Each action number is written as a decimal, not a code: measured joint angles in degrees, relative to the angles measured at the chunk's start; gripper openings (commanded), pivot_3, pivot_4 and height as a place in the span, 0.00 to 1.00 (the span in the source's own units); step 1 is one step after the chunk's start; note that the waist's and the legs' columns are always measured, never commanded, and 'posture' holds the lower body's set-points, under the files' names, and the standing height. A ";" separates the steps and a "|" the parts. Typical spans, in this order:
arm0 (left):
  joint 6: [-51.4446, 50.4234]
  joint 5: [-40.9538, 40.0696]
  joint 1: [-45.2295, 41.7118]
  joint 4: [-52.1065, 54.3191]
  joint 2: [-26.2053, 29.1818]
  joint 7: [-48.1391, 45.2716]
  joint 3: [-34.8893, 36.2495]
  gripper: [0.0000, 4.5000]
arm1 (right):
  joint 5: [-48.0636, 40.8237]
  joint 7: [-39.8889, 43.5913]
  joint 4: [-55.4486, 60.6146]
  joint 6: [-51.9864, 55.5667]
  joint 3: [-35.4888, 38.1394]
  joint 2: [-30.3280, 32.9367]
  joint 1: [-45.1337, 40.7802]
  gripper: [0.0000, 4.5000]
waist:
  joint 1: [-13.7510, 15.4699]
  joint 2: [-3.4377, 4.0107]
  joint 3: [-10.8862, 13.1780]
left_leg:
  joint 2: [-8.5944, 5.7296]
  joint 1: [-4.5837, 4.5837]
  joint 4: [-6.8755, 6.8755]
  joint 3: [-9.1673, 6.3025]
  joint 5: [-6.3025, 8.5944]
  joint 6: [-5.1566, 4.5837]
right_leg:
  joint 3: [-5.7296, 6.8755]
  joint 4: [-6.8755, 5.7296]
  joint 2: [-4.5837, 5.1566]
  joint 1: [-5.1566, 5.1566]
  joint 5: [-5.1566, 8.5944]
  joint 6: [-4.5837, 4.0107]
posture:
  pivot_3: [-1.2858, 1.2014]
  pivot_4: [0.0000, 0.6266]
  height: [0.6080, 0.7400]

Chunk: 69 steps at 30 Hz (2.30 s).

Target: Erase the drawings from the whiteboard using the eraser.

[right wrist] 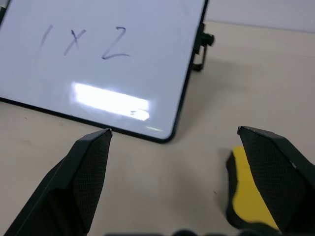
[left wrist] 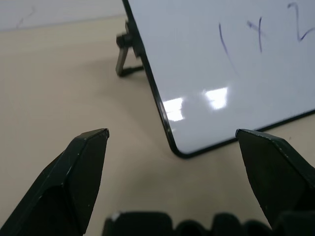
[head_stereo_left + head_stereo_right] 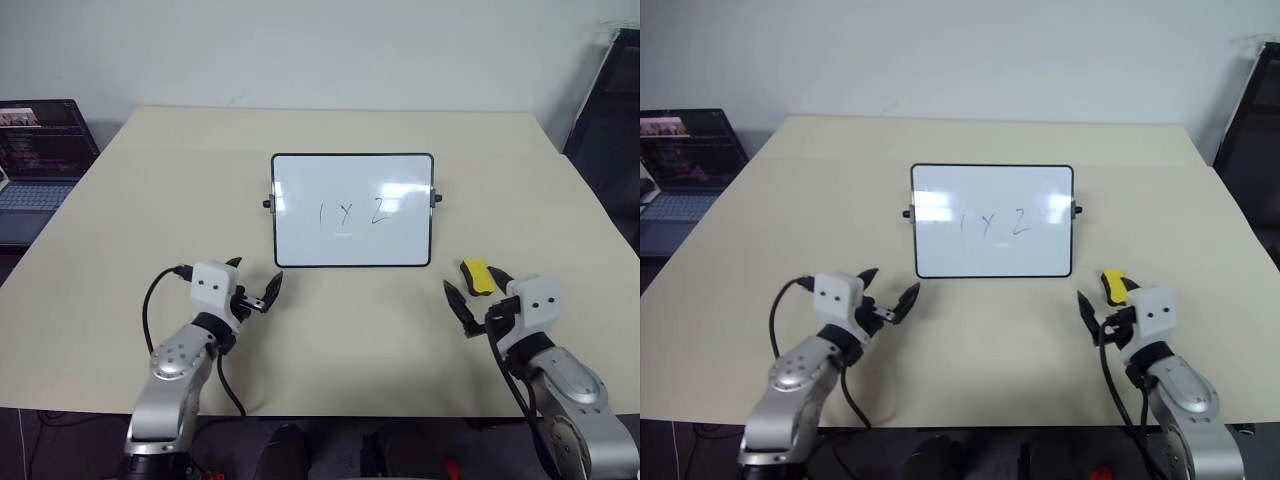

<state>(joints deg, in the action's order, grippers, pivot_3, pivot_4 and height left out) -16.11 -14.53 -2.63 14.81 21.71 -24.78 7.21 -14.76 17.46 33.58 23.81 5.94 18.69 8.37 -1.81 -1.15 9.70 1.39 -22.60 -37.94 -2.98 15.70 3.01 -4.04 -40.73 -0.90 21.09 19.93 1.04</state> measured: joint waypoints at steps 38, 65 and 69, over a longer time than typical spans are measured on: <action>0.45 -3.12 -29.12 -12.93 9.35 -38.38 -18.55 1.00 | -5.39 -4.75 -13.38 33.74 8.00 8.17 -19.82 0.99 | -0.23 0.00 0.03 | -0.01 -0.29 0.00 0.07 0.00 -0.03 | -0.06 0.08 -0.03 0.26 0.00 -0.02 | 0.52 0.24 1.00; -5.16 -3.37 -28.02 -8.35 8.76 -34.38 -18.48 1.00 | -4.36 -1.46 -21.28 29.69 7.67 10.00 -23.08 0.21 | -0.08 0.01 0.03 | 0.00 -0.29 -0.03 0.06 0.00 -0.03 | -0.04 0.07 -0.02 0.25 0.00 -0.02 | 0.52 0.24 1.00; -6.26 -3.49 -27.93 -8.29 8.65 -32.90 -17.68 1.00 | -4.35 -1.53 -20.80 29.78 7.39 9.99 -22.98 0.21 | -0.09 0.01 0.03 | 0.00 -0.29 -0.03 0.05 0.00 -0.03 | -0.04 0.06 -0.02 0.25 0.00 -0.03 | 0.52 0.24 1.00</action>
<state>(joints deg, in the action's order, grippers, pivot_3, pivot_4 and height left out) -22.37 -18.02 -30.57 6.52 30.36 -57.68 -10.47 -19.11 15.93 12.78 53.60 13.33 28.68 -14.60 -1.90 -1.14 9.73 1.39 -22.89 -37.96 -2.93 15.70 2.98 -4.08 -40.67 -0.92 21.35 19.93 1.01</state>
